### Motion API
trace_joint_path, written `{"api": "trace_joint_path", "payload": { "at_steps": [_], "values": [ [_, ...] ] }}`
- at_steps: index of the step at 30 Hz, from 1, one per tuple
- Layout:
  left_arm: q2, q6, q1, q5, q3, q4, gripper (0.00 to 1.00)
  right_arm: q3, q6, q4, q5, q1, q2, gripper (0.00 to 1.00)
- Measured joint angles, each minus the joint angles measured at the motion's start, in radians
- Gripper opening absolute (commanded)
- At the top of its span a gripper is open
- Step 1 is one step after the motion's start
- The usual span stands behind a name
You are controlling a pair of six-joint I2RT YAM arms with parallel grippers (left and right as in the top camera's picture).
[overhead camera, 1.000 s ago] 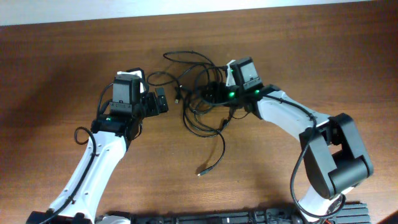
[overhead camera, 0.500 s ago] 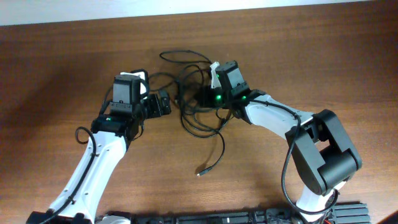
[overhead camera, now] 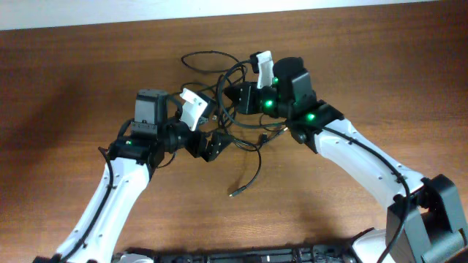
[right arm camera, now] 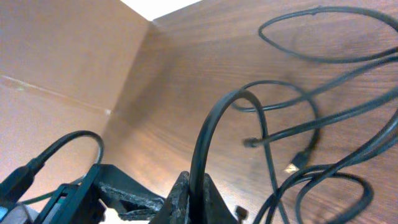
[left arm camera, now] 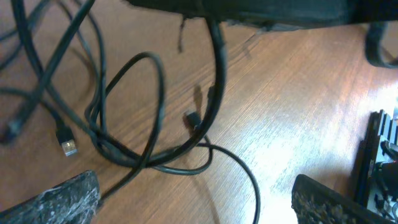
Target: Untangle cables
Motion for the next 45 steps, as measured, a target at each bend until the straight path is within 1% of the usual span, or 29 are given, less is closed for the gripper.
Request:
{"api": "trace_joint_path", "payload": {
  "at_steps": [2, 4, 6, 9, 11, 12, 13, 14, 15, 17, 18, 20, 22, 23, 24, 25, 28, 29, 31, 33, 34, 36, 38, 40, 42, 43, 44, 45],
  "values": [
    [-0.048, 0.034, -0.027, 0.014, 0.0, 0.02, 0.99, 0.0, 0.029, 0.006, -0.048, -0.026, -0.002, 0.04],
    [-0.097, 0.071, -0.063, 0.024, 0.0, 0.049, 0.99, 0.0, 0.069, 0.053, -0.152, -0.053, -0.004, 0.04],
    [-0.123, 0.087, -0.105, 0.029, 0.0, 0.067, 0.97, 0.0, 0.09, 0.066, -0.202, -0.054, -0.008, 0.04],
    [-0.123, 0.095, -0.111, 0.029, 0.0, 0.064, 0.96, 0.0, 0.101, 0.103, -0.237, -0.054, -0.019, 0.04],
    [-0.123, 0.098, -0.111, 0.015, 0.0, 0.064, 0.99, 0.0, 0.112, 0.108, -0.251, -0.054, -0.045, 0.04],
    [-0.123, 0.098, -0.111, -0.01, 0.0, 0.064, 0.96, 0.0, 0.115, 0.109, -0.256, -0.054, -0.056, 0.04],
    [-0.123, 0.098, -0.111, -0.03, 0.0, 0.064, 0.83, 0.0, 0.115, 0.11, -0.259, -0.054, -0.069, 0.04],
    [-0.123, 0.101, -0.111, -0.04, 0.0, 0.064, 0.54, 0.0, 0.116, 0.111, -0.266, -0.054, -0.077, 0.04],
    [-0.123, 0.101, -0.111, -0.05, 0.0, 0.064, 0.47, 0.0, 0.117, 0.111, -0.273, -0.054, -0.082, 0.04],
    [-0.123, 0.108, -0.111, -0.055, 0.0, 0.066, 0.5, 0.0, 0.119, 0.112, -0.291, -0.054, -0.091, 0.04],
    [-0.123, 0.106, -0.114, -0.053, 0.0, 0.069, 0.49, 0.0, 0.125, 0.118, -0.3, -0.054, -0.095, 0.04],
    [-0.123, 0.106, -0.129, -0.049, 0.0, 0.087, 0.43, 0.0, 0.14, 0.147, -0.319, -0.054, -0.097, 0.04],
    [-0.123, 0.108, -0.147, -0.043, 0.0, 0.103, 0.39, 0.0, 0.159, 0.182, -0.344, -0.054, -0.098, 0.04],
    [-0.123, 0.106, -0.15, -0.043, 0.0, 0.113, 0.31, 0.0, 0.169, 0.2, -0.362, -0.054, -0.098, 0.04],
    [-0.123, 0.106, -0.151, -0.043, 0.0, 0.114, 0.14, 0.0, 0.174, 0.209, -0.379, -0.054, -0.098, 0.04],
    [-0.123, 0.106, -0.151, -0.043, 0.0, 0.114, 0.0, 0.0, 0.175, 0.209, -0.389, -0.054, -0.098, 0.04],
    [-0.123, 0.106, -0.151, -0.043, 0.0, 0.13, 0.0, 0.0, 0.183, 0.21, -0.404, -0.054, -0.098, 0.04],
    [-0.123, 0.099, -0.151, -0.043, 0.0, 0.133, 0.0, 0.0, 0.18, 0.211, -0.404, -0.055, -0.098, 0.08],
    [-0.123, 0.059, -0.154, -0.042, 0.0, 0.151, 0.0, 0.0, 0.164, 0.208, -0.403, -0.072, -0.101, 0.08],
    [-0.129, 0.023, -0.154, -0.043, 0.0, 0.157, 0.0, 0.0, 0.158, 0.163, -0.407, -0.137, -0.104, 0.16],
    [-0.14, 0.012, -0.154, -0.043, 0.0, 0.158, 0.0, 0.001, 0.147, 0.127, -0.406, -0.18, -0.106, 0.23],
    [-0.211, -0.001, -0.154, -0.043, -0.001, 0.171, 0.0, 0.001, 0.126, 0.068, -0.402, -0.258, -0.107, 0.43],
    [-0.303, -0.021, -0.154, -0.041, -0.001, 0.198, 0.0, 0.002, 0.076, -0.01, -0.399, -0.302, -0.108, 0.62],
    [-0.359, -0.032, -0.154, -0.039, -0.002, 0.218, 0.0, 0.001, 0.028, -0.058, -0.402, -0.315, -0.109, 0.7],
    [-0.416, -0.039, -0.154, -0.039, -0.002, 0.251, 0.0, 0.001, -0.053, -0.097, -0.43, -0.313, -0.109, 0.77],
    [-0.434, -0.04, -0.154, -0.039, -0.002, 0.273, 0.0, 0.001, -0.104, -0.107, -0.449, -0.309, -0.109, 0.81],
    [-0.444, -0.044, -0.154, -0.036, -0.002, 0.294, 0.0, 0.001, -0.195, -0.135, -0.486, -0.293, -0.109, 0.85],
    [-0.446, -0.062, -0.154, -0.035, -0.003, 0.343, 0.0, 0.001, -0.248, -0.16, -0.501, -0.277, -0.109, 0.85]
  ]
}}
